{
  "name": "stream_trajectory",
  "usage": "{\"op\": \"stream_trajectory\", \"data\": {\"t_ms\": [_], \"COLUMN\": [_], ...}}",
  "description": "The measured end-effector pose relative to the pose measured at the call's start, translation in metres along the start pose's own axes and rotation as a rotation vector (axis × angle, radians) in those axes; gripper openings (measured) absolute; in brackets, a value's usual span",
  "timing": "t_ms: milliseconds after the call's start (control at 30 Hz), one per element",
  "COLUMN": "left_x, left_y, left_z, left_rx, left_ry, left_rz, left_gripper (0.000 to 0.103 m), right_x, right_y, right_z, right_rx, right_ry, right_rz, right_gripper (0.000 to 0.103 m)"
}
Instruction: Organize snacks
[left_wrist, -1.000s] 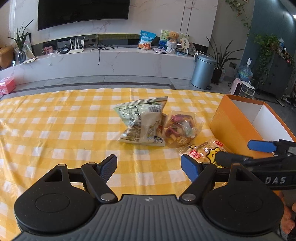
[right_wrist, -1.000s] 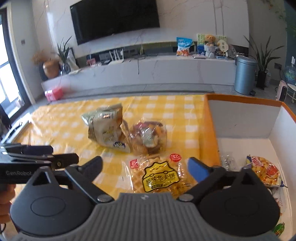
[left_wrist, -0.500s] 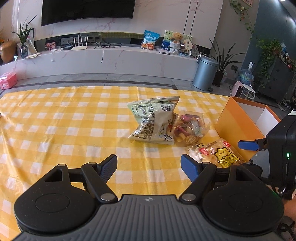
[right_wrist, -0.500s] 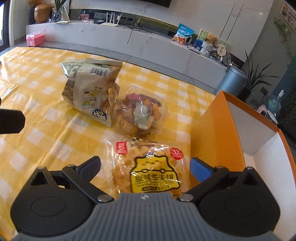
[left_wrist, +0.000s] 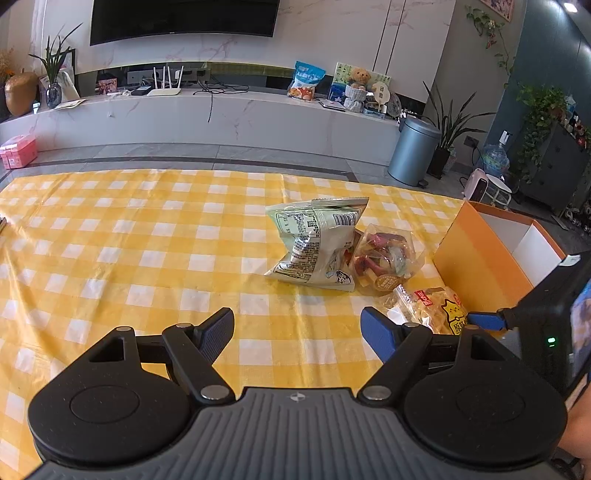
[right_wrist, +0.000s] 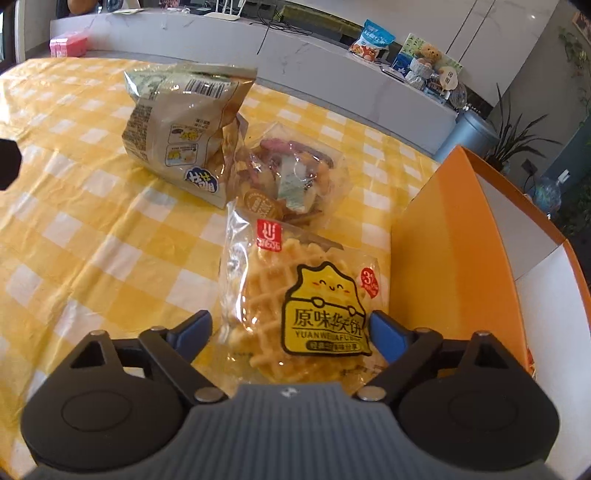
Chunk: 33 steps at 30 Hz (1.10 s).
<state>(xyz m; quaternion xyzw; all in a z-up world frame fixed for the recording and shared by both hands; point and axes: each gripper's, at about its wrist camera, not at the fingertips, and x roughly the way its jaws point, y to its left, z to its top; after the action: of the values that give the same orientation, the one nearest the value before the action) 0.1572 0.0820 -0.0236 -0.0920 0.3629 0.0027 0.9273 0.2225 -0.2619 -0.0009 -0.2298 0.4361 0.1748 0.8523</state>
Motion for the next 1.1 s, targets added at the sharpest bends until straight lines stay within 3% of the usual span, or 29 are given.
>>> {"op": "stream_trajectory", "data": {"t_ms": [100,300,367,533,600,633,733,767,833,867,933,967,1033,1100], "left_x": [-0.002,-0.003,-0.002,-0.002,-0.001,0.001,0.008,0.01,0.012,0.013,0.012,0.01,0.005,0.0], "left_y": [0.001,0.006,0.008,0.007,0.005,0.002,-0.01,-0.015,-0.022,-0.025,-0.026,-0.024,-0.019,-0.009], "left_z": [0.0,0.002,0.002,0.002,0.003,0.003,0.002,0.0,-0.003,-0.004,-0.004,-0.004,-0.003,0.0], "left_rx": [-0.008,-0.036,-0.042,-0.041,-0.042,-0.038,-0.014,0.001,0.026,0.034,0.043,0.043,0.031,0.011], "left_ry": [-0.001,0.0,0.002,0.007,0.014,0.019,0.042,0.047,0.053,0.055,0.053,0.049,0.035,0.022], "left_rz": [-0.01,-0.022,-0.023,-0.038,-0.052,-0.059,-0.066,-0.064,-0.056,-0.049,-0.039,-0.035,-0.024,-0.015], "left_gripper": [0.092,0.092,0.092,0.092,0.092,0.092,0.092,0.092,0.092,0.092,0.092,0.092,0.092,0.092], "right_x": [-0.013,-0.036,-0.035,-0.048,-0.058,-0.06,-0.067,-0.065,-0.06,-0.06,-0.06,-0.058,-0.053,-0.045], "right_y": [-0.01,-0.045,-0.053,-0.079,-0.097,-0.103,-0.108,-0.109,-0.103,-0.096,-0.078,-0.069,-0.052,-0.034], "right_z": [-0.001,-0.017,-0.024,-0.029,-0.03,-0.031,-0.032,-0.031,-0.031,-0.029,-0.026,-0.026,-0.022,-0.018], "right_rx": [0.061,0.321,0.379,0.508,0.585,0.614,0.609,0.601,0.571,0.532,0.433,0.395,0.348,0.276], "right_ry": [0.004,0.024,0.036,-0.038,-0.102,-0.119,-0.14,-0.13,-0.091,-0.078,-0.045,-0.033,-0.027,0.0], "right_rz": [0.078,0.439,0.517,0.574,0.64,0.664,0.598,0.584,0.578,0.549,0.493,0.488,0.481,0.408], "right_gripper": [0.075,0.075,0.075,0.07,0.055,0.054,0.053,0.047,0.045,0.048,0.069,0.089,0.1,0.1]}}
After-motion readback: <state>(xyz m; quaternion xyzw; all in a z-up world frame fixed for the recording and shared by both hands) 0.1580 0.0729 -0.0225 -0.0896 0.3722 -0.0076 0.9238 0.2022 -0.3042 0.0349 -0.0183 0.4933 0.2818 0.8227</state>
